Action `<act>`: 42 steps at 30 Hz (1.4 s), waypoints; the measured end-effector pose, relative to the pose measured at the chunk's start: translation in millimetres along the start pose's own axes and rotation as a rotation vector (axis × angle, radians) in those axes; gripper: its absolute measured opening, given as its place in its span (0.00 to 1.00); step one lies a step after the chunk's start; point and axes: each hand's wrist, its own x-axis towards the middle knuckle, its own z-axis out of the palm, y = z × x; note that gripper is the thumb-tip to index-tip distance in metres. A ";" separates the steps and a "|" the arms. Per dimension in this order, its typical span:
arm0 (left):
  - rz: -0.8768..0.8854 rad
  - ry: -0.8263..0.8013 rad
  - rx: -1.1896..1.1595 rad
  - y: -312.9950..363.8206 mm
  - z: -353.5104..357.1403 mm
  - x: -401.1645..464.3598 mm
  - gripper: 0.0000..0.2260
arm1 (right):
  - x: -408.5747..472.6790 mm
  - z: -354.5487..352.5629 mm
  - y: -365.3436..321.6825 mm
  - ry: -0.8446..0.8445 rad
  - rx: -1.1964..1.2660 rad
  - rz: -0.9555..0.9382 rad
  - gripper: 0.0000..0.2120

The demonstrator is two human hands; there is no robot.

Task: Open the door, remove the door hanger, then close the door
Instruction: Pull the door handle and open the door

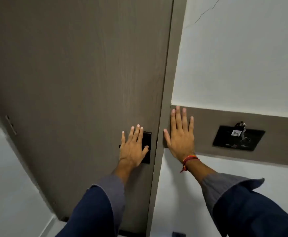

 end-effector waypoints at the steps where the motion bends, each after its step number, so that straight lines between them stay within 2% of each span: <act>1: -0.013 -0.036 0.006 1.3 7.1 -3.2 0.37 | 1.8 4.3 -1.4 0.022 -0.024 0.020 0.41; 7: -0.097 -0.031 -0.041 6.3 52.3 -15.4 0.39 | 6.9 36.5 -1.1 0.084 -0.062 0.053 0.45; 12: -0.139 0.070 0.025 11.2 71.4 -6.9 0.26 | 4.2 57.5 -2.6 0.151 -0.076 0.051 0.40; 15: -0.200 0.108 -0.013 13.6 71.9 7.2 0.27 | 3.3 63.7 -4.0 0.178 -0.073 0.048 0.41; 23: -0.417 0.167 -0.419 28.2 81.2 8.9 0.24 | 6.1 69.7 -6.6 0.260 -0.050 0.060 0.43; 34: -0.684 0.033 -0.998 32.9 82.1 6.4 0.25 | 5.9 66.1 -14.0 0.260 -0.054 0.096 0.43; 39: -0.709 -0.036 -1.076 27.7 76.6 -3.1 0.28 | 0.9 64.6 -13.4 0.220 -0.041 0.052 0.43; 42: -0.659 -0.045 -0.992 26.8 72.7 -10.9 0.27 | 0.0 61.7 -12.5 0.202 -0.036 0.046 0.42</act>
